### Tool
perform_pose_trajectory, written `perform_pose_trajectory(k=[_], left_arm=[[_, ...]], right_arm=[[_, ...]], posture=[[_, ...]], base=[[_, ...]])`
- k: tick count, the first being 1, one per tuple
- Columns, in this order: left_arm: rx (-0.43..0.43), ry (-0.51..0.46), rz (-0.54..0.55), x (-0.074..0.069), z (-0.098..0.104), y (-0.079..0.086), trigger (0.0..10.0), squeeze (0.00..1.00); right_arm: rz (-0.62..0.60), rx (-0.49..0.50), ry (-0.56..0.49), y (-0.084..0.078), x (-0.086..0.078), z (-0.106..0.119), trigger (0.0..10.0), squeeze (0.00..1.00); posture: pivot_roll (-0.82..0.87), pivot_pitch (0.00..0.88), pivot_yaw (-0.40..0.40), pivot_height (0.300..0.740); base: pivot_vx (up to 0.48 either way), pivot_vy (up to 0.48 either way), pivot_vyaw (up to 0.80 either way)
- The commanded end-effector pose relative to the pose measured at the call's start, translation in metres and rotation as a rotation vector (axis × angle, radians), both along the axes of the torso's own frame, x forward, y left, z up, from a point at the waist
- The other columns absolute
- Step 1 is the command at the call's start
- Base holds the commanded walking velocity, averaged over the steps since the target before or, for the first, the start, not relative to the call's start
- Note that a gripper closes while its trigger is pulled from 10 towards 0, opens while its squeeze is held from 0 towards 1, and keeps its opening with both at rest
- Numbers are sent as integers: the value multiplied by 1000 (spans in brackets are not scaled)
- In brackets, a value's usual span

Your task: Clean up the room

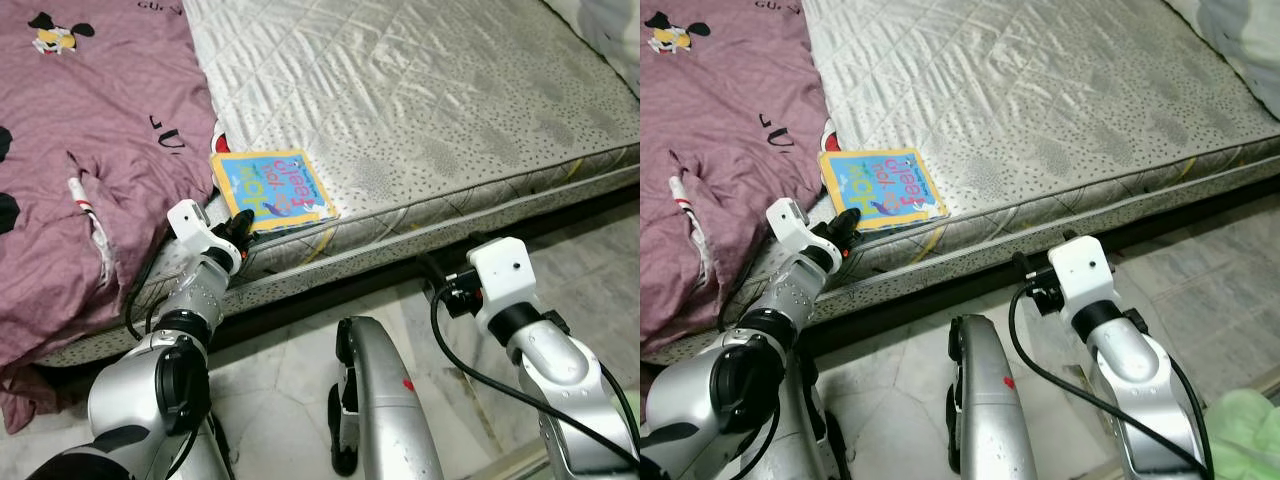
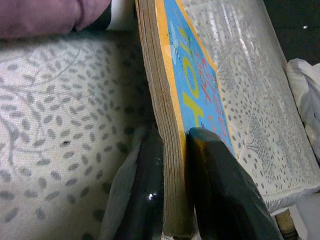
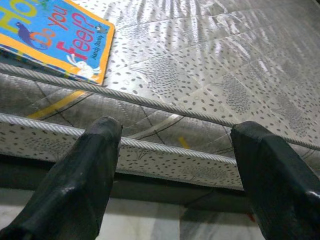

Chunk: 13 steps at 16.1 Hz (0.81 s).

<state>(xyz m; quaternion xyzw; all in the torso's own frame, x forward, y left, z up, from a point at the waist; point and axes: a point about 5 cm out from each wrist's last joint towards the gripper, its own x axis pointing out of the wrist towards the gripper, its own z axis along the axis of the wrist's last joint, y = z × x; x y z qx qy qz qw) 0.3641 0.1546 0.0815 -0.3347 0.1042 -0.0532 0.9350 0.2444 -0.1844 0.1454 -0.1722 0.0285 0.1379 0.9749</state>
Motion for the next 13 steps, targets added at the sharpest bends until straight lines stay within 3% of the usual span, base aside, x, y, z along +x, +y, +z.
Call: perform_pose_trajectory(k=[1, 8, 9, 13], left_arm=[[39, 39, 12, -2, -5, 0, 0, 0], [228, -127, 101, 16, 35, 18, 0, 0], [315, -230, 114, 21, 54, 21, 0, 0], [430, -379, 154, 27, 87, 32, 0, 0]], right_arm=[[-19, -6, -7, -4, 2, 0, 10000, 0], [-16, 53, -78, 12, 33, 2, 10000, 0], [-28, 116, -93, 19, 44, 1, 10000, 0], [-24, 177, -130, 36, 63, 2, 10000, 0]], posture=[[-285, 174, -111, 540], [-189, 62, -63, 540], [-152, 23, -41, 540], [-90, 0, 0, 540]], base=[[0, 0, 0], [0, 0, 0], [0, 0, 0], [0, 0, 0]])
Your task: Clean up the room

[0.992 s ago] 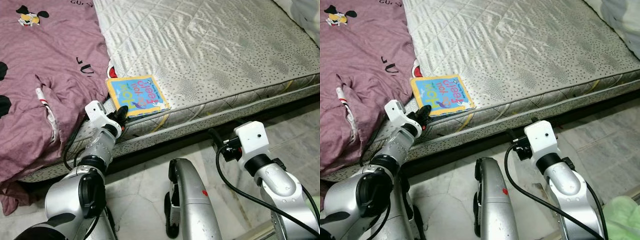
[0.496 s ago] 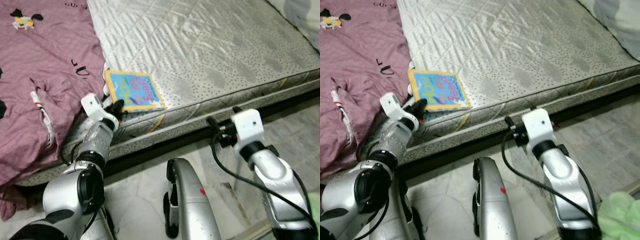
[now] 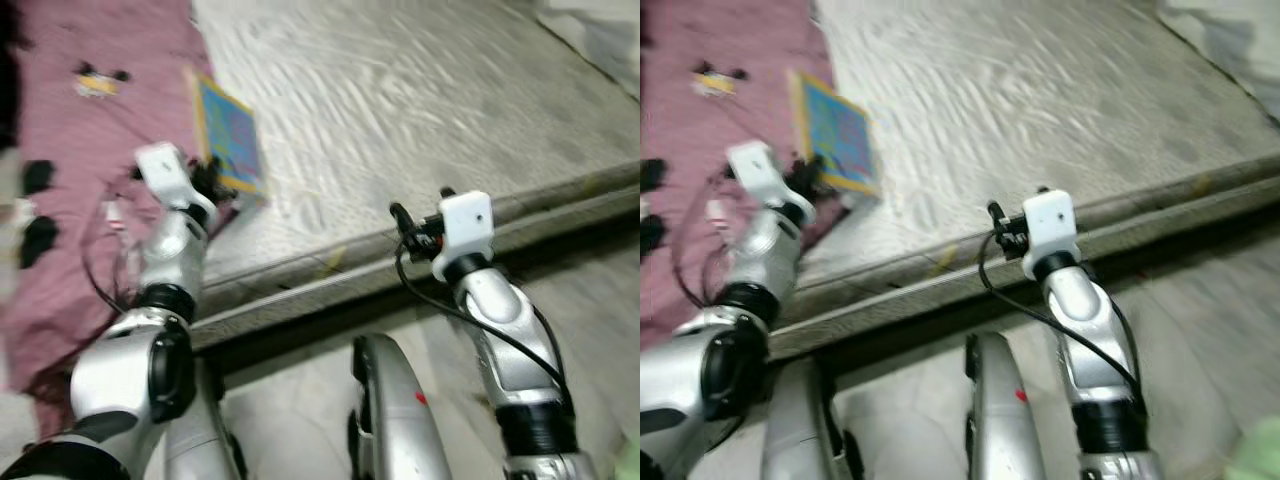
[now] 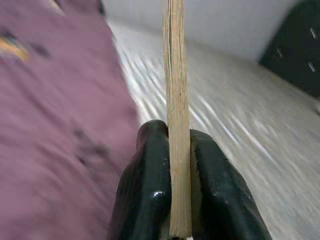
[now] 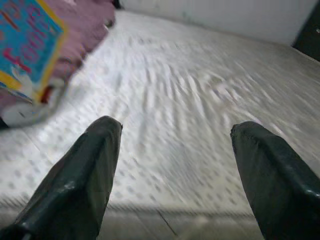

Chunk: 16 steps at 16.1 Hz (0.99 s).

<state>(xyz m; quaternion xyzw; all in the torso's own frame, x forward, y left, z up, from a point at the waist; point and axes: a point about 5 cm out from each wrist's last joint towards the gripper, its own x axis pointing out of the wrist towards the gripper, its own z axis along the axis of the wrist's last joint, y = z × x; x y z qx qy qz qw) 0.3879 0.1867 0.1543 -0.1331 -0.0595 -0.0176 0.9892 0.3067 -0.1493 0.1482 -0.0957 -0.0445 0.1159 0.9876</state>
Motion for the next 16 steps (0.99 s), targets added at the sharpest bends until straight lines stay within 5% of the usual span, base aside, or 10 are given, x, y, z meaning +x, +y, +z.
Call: perform_pose_trajectory(k=[1, 5, 8, 11, 12, 13, 14, 16], left_arm=[[41, -74, 7, 4, 18, 0, 0, 0], [179, -202, 34, -17, 22, 1, 0, 0], [224, -184, 42, -42, 3, 0, 0, 0], [240, -157, 44, -51, -5, -2, 0, 0], [268, -159, 55, -53, -4, -3, 1333, 0], [288, -152, 65, -55, -4, -3, 4353, 0], [294, -135, 77, -56, -5, -4, 10000, 0], [306, -107, 102, -59, -7, -8, 10000, 0]], right_arm=[[1, 14, -2, 2, 4, -1, 10000, 0], [-31, 318, 44, 9, 19, -6, 10000, 0], [-12, 414, 35, 15, 23, -7, 10000, 0], [9, 448, 11, 18, 30, -1, 10000, 0], [9, 455, 8, 18, 31, 0, 10000, 0], [9, 460, 6, 18, 31, 0, 10000, 0], [8, 465, 3, 18, 30, 0, 10000, 0], [0, 480, -1, 18, 30, -2, 10000, 0]], posture=[[-81, 0, 3, 540], [-19, 0, 32, 540], [8, 0, 34, 540], [18, 0, 35, 555], [16, 0, 35, 565], [15, 0, 35, 575], [12, 0, 38, 585], [8, 0, 44, 605]], base=[[0, 0, 0], [0, 0, 0], [0, 0, 0], [0, 0, 0], [0, 0, 0], [0, 0, 0], [0, 0, 0], [0, 0, 0]])
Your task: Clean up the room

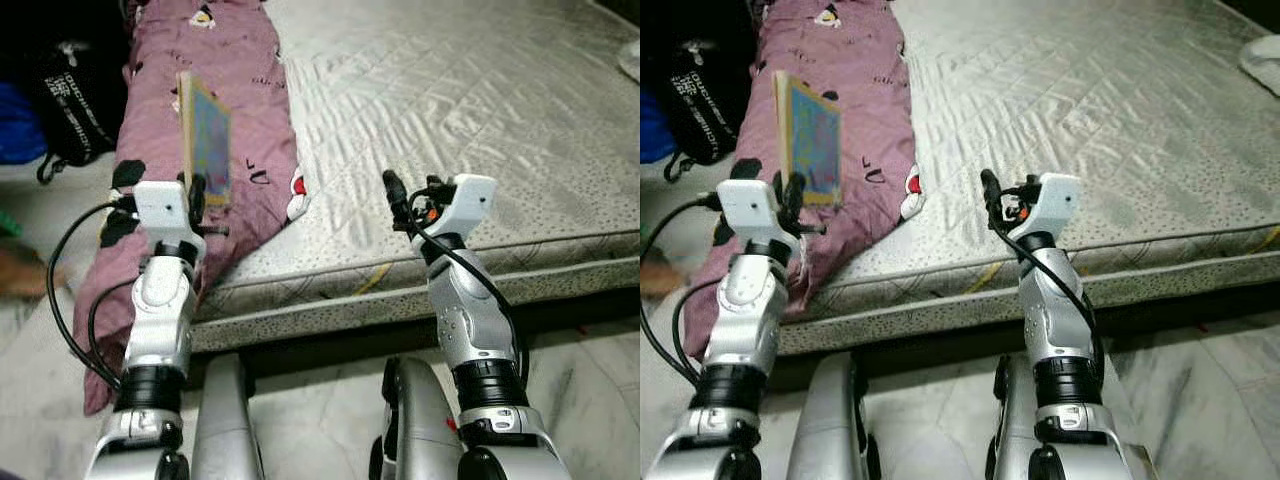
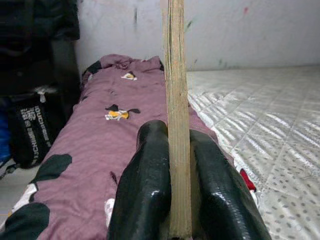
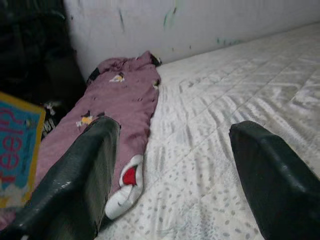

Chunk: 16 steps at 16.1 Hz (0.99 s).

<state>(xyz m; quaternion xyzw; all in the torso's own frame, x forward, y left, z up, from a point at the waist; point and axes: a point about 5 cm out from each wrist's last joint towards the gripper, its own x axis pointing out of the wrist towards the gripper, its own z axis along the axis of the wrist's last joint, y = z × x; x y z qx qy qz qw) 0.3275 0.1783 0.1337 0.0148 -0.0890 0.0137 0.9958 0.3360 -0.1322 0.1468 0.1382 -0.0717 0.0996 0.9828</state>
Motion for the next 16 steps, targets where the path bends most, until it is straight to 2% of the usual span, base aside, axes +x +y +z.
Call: perform_pose_trajectory(k=[1, 3, 7, 12, 16], left_arm=[[28, -43, 13, -1, 13, -2, 10000, 0], [40, -37, 15, 0, 14, -5, 10000, 0], [9, -33, -2, 4, 20, -6, 10000, 0], [-7, -30, -14, 6, 21, -12, 10000, 0], [32, -3, 4, 9, 18, -15, 10000, 0]], right_arm=[[4, 14, -2, 2, 1, 0, 10000, 0], [4, 13, -2, 3, 2, 0, 10000, 0], [-1, 15, -11, 4, 5, 4, 10000, 0], [-19, 10, -20, 0, 8, 7, 10000, 0], [-39, -17, -21, -4, 10, 8, 10000, 0]], posture=[[8, 0, 47, 620], [12, 0, 45, 635], [6, 0, 40, 680], [-1, 0, 29, 740], [-7, 0, 20, 740]], base=[[0, 0, 0], [0, 0, 0], [0, 0, 0], [0, 0, 0], [0, 0, 0]])
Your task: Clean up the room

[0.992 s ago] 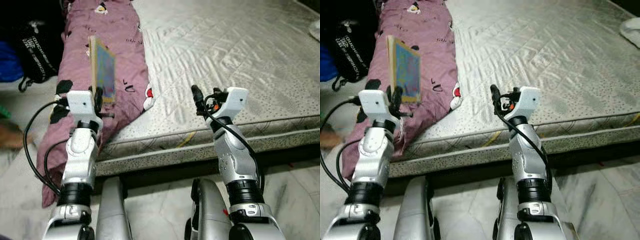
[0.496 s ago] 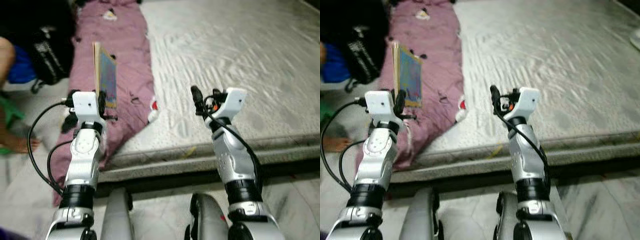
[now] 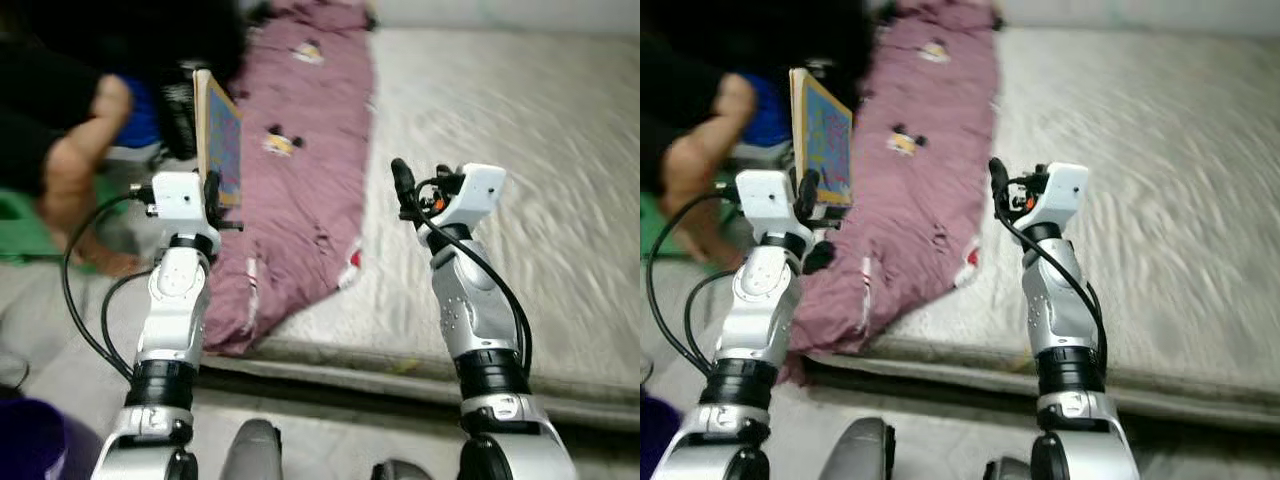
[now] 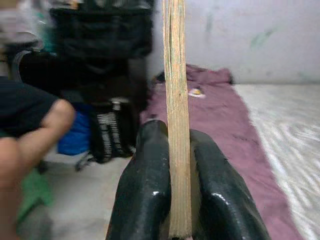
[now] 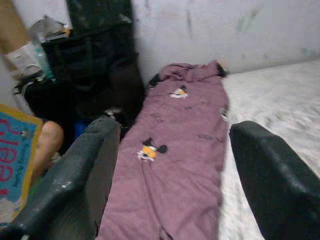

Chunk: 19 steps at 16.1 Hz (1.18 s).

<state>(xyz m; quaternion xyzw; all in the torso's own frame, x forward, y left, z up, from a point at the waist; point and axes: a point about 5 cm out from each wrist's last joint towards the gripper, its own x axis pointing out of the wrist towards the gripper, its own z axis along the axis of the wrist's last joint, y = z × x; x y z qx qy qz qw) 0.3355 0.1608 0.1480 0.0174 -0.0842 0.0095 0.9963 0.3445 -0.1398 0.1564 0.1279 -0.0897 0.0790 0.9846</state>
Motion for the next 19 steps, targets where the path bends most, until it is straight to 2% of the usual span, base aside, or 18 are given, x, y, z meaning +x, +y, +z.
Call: perform_pose_trajectory(k=[1, 9, 11, 17, 19], left_arm=[[5, 5, 5, 2, 1, 0, 10000, 0], [51, -6, -28, 0, 0, -11, 10000, 0], [21, 3, -54, 1, -1, -12, 10000, 0], [19, -8, -99, 2, 2, -18, 10000, 0], [16, -8, -104, 2, 1, -19, 10000, 0]], right_arm=[[-3, -10, 12, 1, 1, -2, 10000, 0], [-91, -77, 63, -19, -5, -16, 10000, 0], [-100, -90, 75, -20, -4, -17, 10000, 0], [-98, -91, 72, -19, -3, -16, 10000, 0], [-94, -97, 68, -18, -2, -15, 10000, 0]], posture=[[-9, 0, 19, 740], [-15, 0, 16, 740], [-15, 0, 16, 740], [-18, 0, 12, 740], [-19, 0, 10, 740]], base=[[0, 0, 0], [0, 0, 0], [0, 0, 0], [0, 0, -746], [0, 0, -222]])
